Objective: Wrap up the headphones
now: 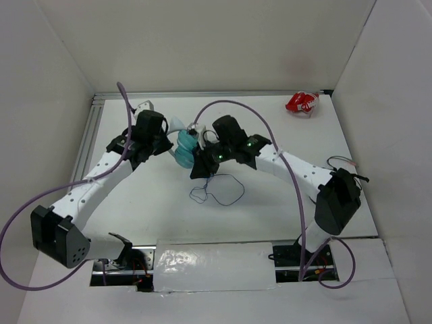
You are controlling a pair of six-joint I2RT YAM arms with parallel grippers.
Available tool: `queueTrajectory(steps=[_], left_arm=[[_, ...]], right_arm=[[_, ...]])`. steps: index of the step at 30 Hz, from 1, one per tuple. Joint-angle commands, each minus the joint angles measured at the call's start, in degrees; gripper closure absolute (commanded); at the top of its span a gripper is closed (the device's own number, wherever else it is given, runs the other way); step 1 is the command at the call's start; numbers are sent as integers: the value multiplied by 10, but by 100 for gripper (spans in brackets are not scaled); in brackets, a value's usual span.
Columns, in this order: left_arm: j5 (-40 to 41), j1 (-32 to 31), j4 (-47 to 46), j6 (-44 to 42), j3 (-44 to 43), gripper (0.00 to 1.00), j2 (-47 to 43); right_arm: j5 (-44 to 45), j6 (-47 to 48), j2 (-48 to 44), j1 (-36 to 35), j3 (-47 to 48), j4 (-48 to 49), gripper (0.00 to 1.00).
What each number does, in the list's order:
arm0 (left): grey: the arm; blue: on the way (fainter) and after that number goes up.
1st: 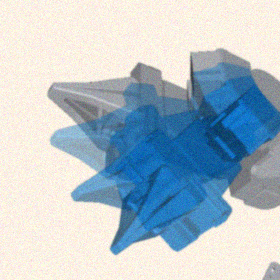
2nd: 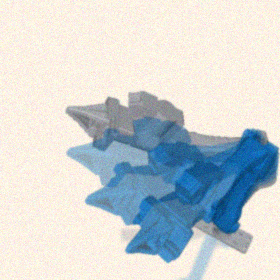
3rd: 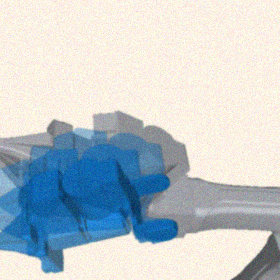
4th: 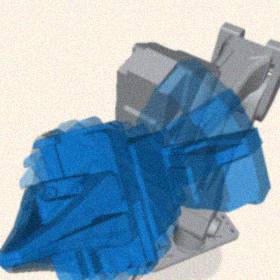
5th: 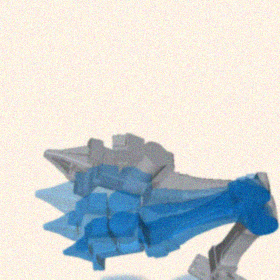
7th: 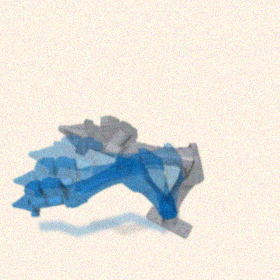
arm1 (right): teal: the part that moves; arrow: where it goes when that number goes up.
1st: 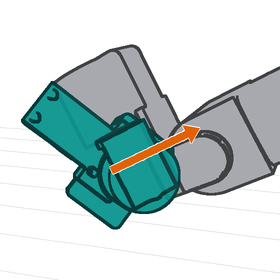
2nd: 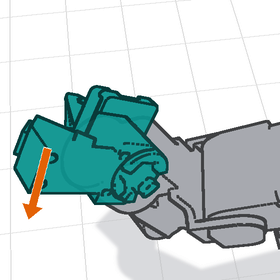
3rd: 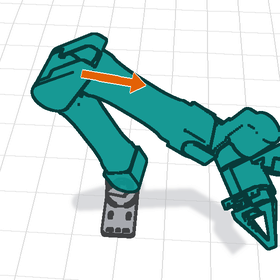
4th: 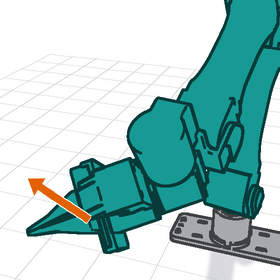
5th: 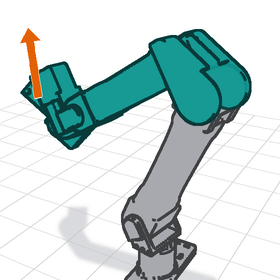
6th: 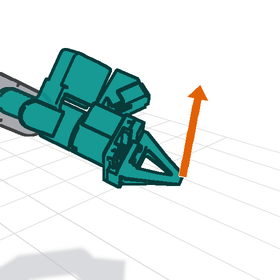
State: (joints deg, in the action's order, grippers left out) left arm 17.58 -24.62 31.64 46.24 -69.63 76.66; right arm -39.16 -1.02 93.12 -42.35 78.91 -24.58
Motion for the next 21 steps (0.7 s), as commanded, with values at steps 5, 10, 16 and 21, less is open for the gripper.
queueTrajectory(steps=[5, 10, 16, 21], left_arm=[[-31, 7, -89, 80, -25, 100, -62], [-50, 9, -142, 70, -16, 100, -97], [-106, 12, -191, 53, -6, 100, -127], [-169, 15, -200, 36, -4, 100, -151]], right_arm=[[115, 22, -75, -70, -153, 270, 65], [173, 22, -116, -92, -288, 490, 56], [187, -7, -83, -83, -368, 677, 51], [180, -49, -17, -57, -380, 770, 50]])
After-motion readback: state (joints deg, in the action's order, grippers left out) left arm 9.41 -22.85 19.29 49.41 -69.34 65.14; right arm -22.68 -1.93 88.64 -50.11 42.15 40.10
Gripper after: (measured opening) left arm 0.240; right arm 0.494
